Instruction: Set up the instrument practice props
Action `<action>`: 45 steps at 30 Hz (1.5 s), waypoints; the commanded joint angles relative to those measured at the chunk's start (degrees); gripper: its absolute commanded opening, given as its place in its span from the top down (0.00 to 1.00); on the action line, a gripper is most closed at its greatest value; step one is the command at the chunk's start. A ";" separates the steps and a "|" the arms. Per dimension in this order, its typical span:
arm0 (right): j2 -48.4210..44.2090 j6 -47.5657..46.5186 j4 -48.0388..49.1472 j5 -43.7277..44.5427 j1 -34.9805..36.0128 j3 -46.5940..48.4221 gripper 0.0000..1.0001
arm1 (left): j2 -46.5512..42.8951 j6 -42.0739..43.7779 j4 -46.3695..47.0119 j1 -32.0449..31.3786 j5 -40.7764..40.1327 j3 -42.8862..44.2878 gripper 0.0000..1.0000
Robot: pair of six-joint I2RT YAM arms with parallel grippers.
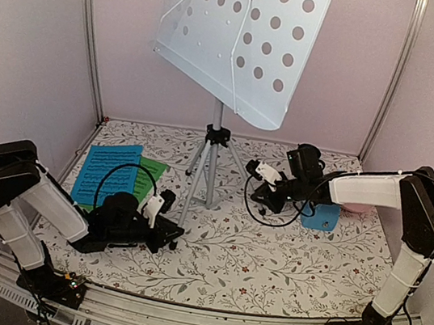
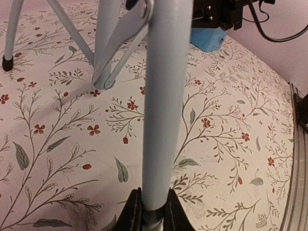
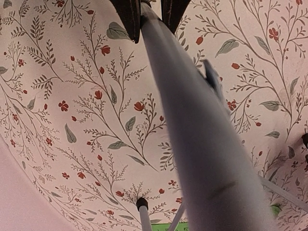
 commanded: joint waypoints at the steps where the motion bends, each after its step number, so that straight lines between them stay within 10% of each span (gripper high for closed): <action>1: 6.41 3.87 -6.32 12.43 -3.67 4.06 1.00 | 2.51 -0.91 -11.38 -1.38 0.56 0.37 1.00; 19: 19.55 -5.47 -4.11 16.22 -5.01 24.04 1.00 | 10.82 -0.19 -14.89 -2.81 -2.76 12.57 1.00; 45: 18.27 -11.76 8.46 10.67 -4.34 22.27 0.94 | 24.77 -8.62 -11.78 -12.39 -7.77 27.44 1.00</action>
